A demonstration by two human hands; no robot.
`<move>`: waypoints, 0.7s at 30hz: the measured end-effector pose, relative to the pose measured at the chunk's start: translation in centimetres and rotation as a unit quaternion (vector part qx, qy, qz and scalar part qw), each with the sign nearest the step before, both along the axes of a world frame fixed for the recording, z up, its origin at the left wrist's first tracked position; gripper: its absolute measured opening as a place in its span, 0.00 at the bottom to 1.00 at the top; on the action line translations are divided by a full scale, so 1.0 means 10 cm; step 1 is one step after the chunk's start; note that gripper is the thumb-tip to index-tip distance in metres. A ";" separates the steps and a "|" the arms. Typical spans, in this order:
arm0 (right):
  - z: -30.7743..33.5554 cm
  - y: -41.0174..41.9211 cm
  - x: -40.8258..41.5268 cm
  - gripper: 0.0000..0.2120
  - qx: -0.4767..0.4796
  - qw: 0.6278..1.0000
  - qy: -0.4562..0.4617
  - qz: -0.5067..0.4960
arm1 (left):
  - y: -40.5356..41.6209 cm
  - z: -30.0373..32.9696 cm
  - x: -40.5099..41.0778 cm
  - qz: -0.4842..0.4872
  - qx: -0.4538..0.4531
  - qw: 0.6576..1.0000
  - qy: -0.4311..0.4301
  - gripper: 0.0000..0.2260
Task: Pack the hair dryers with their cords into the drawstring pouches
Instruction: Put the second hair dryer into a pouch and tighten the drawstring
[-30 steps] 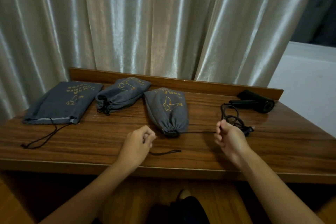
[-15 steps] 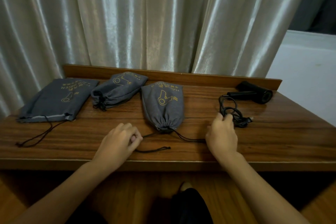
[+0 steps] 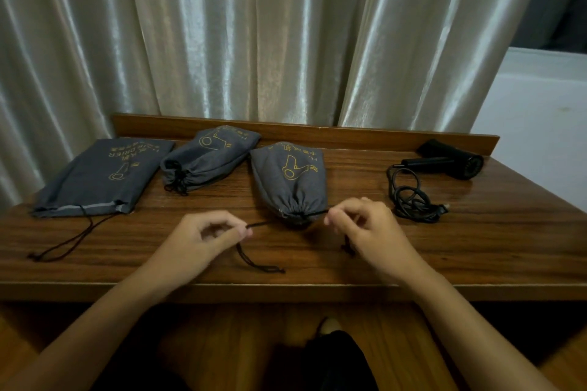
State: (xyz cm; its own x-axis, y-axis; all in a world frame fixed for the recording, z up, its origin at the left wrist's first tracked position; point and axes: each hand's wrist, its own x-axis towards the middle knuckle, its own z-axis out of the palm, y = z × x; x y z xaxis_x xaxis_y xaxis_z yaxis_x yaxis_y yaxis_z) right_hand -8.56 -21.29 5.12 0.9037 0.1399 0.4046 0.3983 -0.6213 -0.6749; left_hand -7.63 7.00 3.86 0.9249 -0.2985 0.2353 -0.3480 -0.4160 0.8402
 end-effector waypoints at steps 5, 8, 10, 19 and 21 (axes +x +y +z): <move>0.04 0.15 0.10 0.09 0.246 0.968 0.037 0.041 | -0.32 0.11 0.13 -0.020 -0.187 0.982 0.021 0.09; 0.02 0.22 0.21 0.10 0.301 0.949 0.079 0.051 | -0.51 0.09 0.26 -0.037 -0.222 0.974 0.022 0.11; -0.02 0.25 0.28 0.09 0.340 0.933 0.105 0.062 | -0.60 0.08 0.33 -0.037 -0.238 0.970 0.032 0.09; -0.21 0.20 0.38 0.07 0.372 0.912 0.138 0.106 | -0.74 -0.15 0.43 -0.035 -0.249 0.966 0.052 0.06; -0.23 0.20 0.39 0.07 0.342 0.927 0.110 0.107 | -0.75 -0.16 0.44 -0.030 -0.246 0.968 0.048 0.06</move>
State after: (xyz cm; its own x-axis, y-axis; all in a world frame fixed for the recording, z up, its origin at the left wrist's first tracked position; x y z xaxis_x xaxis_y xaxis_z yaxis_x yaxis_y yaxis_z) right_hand -4.62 -19.26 2.78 0.9560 0.1041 0.2743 0.2694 0.0587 -0.9612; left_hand -3.25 -0.52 2.21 0.9341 -0.2265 0.2759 -0.2689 0.0618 0.9612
